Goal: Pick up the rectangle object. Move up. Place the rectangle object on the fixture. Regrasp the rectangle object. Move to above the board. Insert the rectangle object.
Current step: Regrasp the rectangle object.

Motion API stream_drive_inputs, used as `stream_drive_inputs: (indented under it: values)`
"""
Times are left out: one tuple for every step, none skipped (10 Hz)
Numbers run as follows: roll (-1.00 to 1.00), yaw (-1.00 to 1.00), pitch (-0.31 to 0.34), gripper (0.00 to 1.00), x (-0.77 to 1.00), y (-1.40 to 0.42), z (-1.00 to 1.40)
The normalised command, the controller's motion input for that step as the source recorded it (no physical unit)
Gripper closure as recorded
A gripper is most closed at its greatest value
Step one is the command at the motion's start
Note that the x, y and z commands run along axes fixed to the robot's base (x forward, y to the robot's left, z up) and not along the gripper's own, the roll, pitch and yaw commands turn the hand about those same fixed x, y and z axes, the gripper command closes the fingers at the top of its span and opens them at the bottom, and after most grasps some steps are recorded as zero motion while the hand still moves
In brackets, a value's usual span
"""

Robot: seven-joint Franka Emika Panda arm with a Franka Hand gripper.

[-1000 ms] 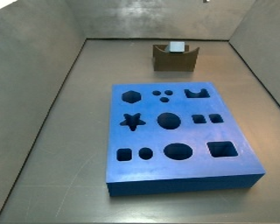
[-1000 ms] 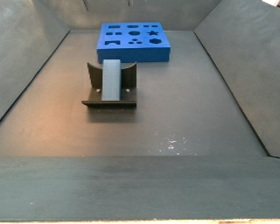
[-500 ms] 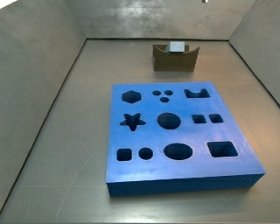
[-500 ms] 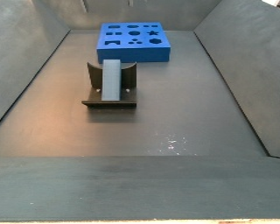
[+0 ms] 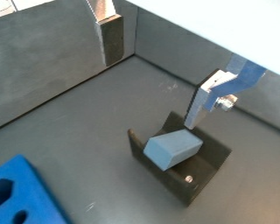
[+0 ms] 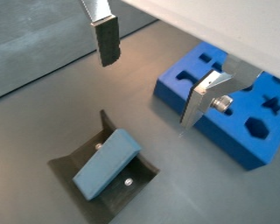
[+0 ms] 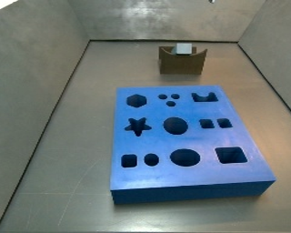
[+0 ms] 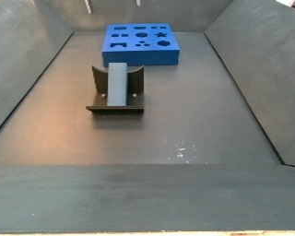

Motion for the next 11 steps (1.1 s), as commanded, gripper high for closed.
stream_drive_inputs:
  values:
    - [1.00, 0.01, -0.042, 0.00, -0.01, -0.02, 0.01]
    - [1.00, 0.01, -0.044, 0.00, -0.02, -0.02, 0.01]
    - [1.00, 0.01, -0.044, 0.00, -0.02, -0.02, 0.01]
    - [1.00, 0.01, -0.043, 0.00, -0.02, -0.02, 0.01]
    - [1.00, 0.01, -0.042, 0.00, -0.01, -0.02, 0.01]
    - [1.00, 0.01, -0.039, 0.00, -0.01, -0.02, 0.01]
    - [1.00, 0.01, -0.035, 0.00, -0.01, -0.03, 0.01]
    - [1.00, 0.01, -0.032, 0.00, 0.00, -0.02, 0.01]
    - [1.00, 0.02, -0.024, 0.00, 0.00, -0.02, 0.01]
    - [1.00, 0.02, -0.021, 0.00, 0.01, -0.02, 0.00]
    - [1.00, 0.02, -0.012, 0.00, 0.02, -0.02, -0.01]
